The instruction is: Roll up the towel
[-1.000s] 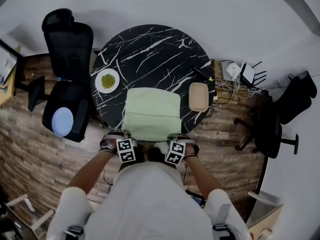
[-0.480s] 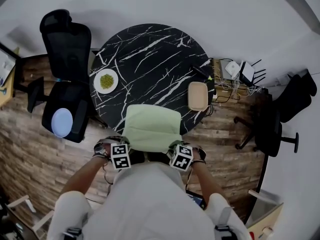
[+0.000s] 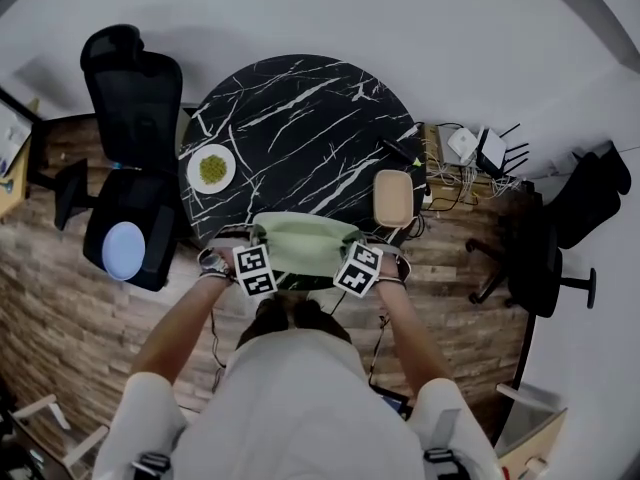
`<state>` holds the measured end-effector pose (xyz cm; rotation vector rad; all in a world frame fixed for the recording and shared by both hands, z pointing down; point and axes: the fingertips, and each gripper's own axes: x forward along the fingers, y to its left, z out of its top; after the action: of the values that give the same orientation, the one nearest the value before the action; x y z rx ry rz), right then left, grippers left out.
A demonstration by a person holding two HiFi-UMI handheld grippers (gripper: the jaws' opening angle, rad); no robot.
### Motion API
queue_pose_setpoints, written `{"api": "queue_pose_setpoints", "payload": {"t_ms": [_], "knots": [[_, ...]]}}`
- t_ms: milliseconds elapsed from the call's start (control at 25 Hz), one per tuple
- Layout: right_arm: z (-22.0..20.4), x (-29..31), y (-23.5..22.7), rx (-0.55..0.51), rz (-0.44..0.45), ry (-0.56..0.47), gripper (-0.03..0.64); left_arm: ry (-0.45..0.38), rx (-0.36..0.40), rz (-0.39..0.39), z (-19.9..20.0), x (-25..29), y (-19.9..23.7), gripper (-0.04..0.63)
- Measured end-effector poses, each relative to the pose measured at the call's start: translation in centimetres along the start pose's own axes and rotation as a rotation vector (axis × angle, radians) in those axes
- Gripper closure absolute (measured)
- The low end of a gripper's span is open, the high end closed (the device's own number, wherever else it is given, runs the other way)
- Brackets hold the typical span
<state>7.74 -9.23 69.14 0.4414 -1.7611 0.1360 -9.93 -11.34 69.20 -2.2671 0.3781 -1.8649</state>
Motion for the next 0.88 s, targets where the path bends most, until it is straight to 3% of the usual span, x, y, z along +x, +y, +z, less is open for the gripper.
{"api": "queue_pose_setpoints", "payload": {"t_ms": [80, 160, 240, 480, 600, 720, 880], "knots": [[0.2, 0.8, -2.4, 0.033, -0.106, -0.025, 0.567, 0.007, -0.031, 0.063, -0.1, 1.3, 1.4, 0.547], [0.2, 0.8, -4.4, 0.044, -0.241, -0.060, 0.491, 0.007, -0.079, 0.122, -0.3, 1.8, 2.4, 0.461], [0.0, 0.3, -4.9, 0.062, -0.313, -0.088, 0.499, -0.010, -0.129, 0.148, -0.4, 1.6, 2.8, 0.439], [-2.2, 0.2, -2.3, 0.127, -0.286, -0.092, 0.529, -0.013, -0.179, 0.134, -1.8, 0.9, 1.5, 0.432], [-2.1, -0.9, -2.2, 0.189, -0.303, -0.150, 0.541, -0.042, -0.250, 0.163, -2.0, 0.1, 1.8, 0.438], [0.2, -4.3, -3.5, 0.304, -0.344, -0.339, 0.565, -0.192, -0.425, 0.198, -0.5, -3.0, 3.7, 0.550], [4.5, -12.3, -6.2, 0.431, -0.402, -0.657, 0.614, -0.604, -0.731, 0.186, 3.4, -10.9, 7.5, 0.591]]}}
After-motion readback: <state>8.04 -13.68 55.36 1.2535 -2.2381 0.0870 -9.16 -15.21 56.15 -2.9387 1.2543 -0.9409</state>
